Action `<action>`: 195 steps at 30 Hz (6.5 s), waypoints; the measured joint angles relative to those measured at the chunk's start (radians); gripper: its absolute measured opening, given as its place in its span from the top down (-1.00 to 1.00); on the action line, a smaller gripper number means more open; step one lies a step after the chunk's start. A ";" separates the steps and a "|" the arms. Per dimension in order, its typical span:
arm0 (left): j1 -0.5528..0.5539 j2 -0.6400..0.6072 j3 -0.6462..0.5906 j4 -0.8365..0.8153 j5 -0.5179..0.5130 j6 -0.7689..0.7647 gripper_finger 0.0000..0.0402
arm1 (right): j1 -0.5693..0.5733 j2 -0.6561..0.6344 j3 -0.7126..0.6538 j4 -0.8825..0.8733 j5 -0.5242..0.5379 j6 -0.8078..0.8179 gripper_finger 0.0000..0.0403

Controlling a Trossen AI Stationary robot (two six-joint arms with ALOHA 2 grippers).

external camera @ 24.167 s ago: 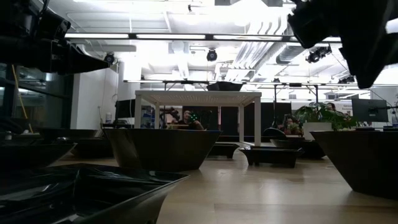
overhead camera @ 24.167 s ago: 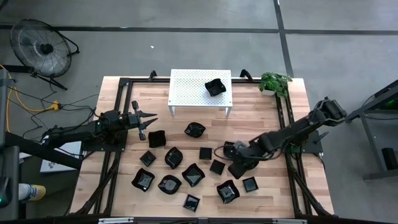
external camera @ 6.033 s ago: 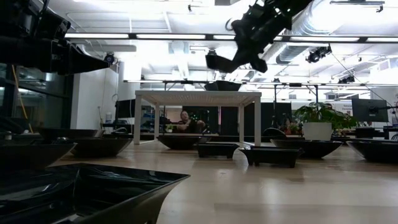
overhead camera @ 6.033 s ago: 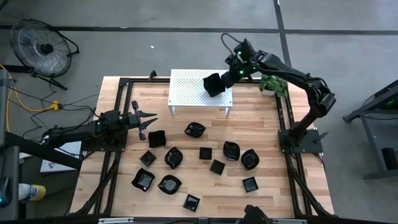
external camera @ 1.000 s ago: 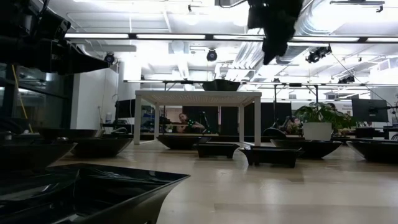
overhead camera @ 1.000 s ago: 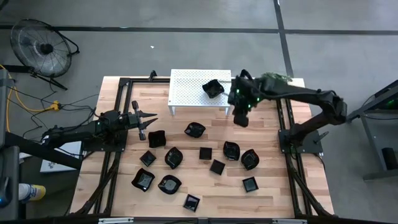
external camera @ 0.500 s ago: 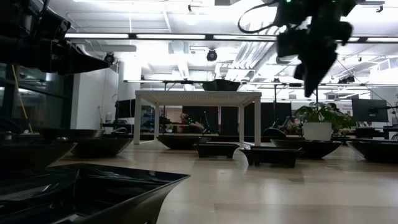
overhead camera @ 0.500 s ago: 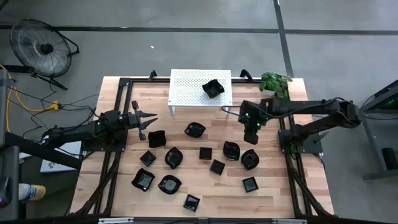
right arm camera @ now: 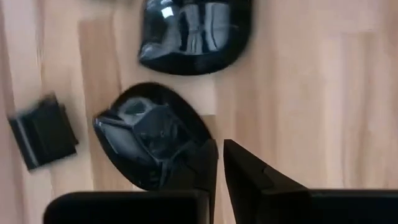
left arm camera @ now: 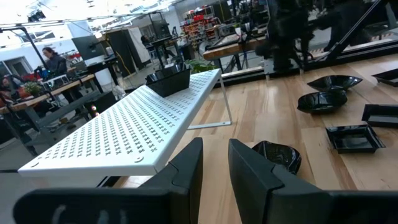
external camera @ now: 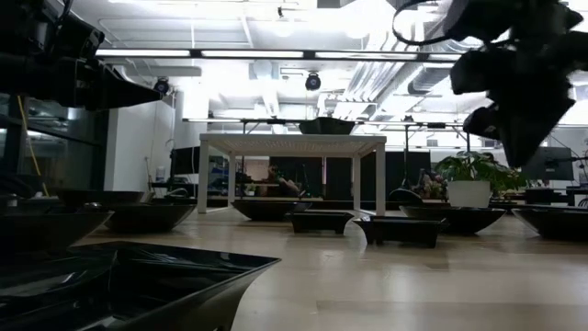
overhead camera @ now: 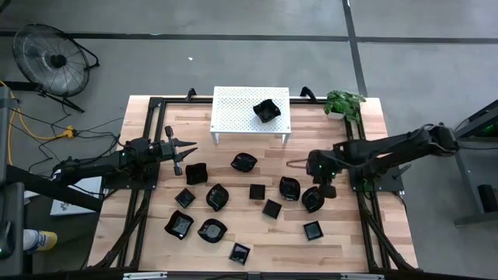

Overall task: Pick & Place Mini shaped plates
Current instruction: Put the black leaf-shaped plate on the shelf

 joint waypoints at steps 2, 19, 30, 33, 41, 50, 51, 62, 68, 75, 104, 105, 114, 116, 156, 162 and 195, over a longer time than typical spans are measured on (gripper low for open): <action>0.000 0.000 0.000 0.000 0.000 0.000 0.63 | 0.027 0.004 -0.023 0.069 -0.002 -0.024 0.84; 0.000 0.000 0.000 0.000 0.000 0.000 0.63 | 0.119 0.083 -0.047 0.247 0.018 -0.120 0.19; 0.000 0.000 0.000 0.000 0.000 0.000 0.63 | 0.114 0.219 -0.047 0.245 -0.001 -0.120 0.10; 0.000 0.000 0.000 0.000 0.000 0.000 0.63 | 0.105 0.220 -0.046 0.244 -0.001 -0.120 0.10; 0.000 0.000 0.000 0.000 0.000 0.000 0.63 | 0.096 0.220 -0.046 0.210 -0.001 -0.120 0.10; 0.000 0.000 0.000 0.000 0.000 0.000 0.63 | 0.096 0.220 -0.046 0.206 0.005 -0.120 0.15; 0.000 0.000 0.000 0.000 0.000 0.000 0.63 | 0.096 0.220 -0.046 0.204 0.005 -0.120 0.18; 0.000 0.000 0.000 0.000 0.000 0.000 0.63 | 0.096 0.220 -0.046 0.196 0.006 -0.120 0.49; 0.000 0.000 0.000 0.000 0.000 0.000 0.63 | 0.096 0.220 -0.046 0.188 0.005 -0.120 0.56; 0.000 0.000 0.000 0.000 0.000 0.000 0.63 | 0.096 0.220 -0.046 0.185 0.004 -0.120 0.64; 0.000 0.000 0.000 0.000 0.000 0.000 0.63 | 0.096 0.220 -0.010 0.094 -0.018 -0.008 1.00; 0.000 0.000 0.000 0.000 0.000 0.000 0.63 | 0.096 0.220 0.007 0.074 -0.017 -0.008 1.00; 0.000 0.000 0.000 0.000 0.000 0.000 0.63 | 0.096 0.220 0.166 -0.074 -0.014 -0.014 1.00; 0.000 0.000 0.000 0.000 0.000 0.000 0.63 | 0.096 0.220 0.200 -0.107 -0.014 -0.015 1.00; 0.000 0.000 0.000 0.000 0.000 0.000 0.63 | -0.379 0.609 1.131 -0.007 -0.044 -0.411 1.00; 0.000 0.000 0.000 0.000 0.000 0.000 0.63 | -0.434 0.792 1.316 -0.007 0.008 -0.200 1.00; 0.000 0.000 0.000 0.000 0.000 0.000 0.63 | -0.660 0.975 1.386 -0.009 -0.067 0.273 1.00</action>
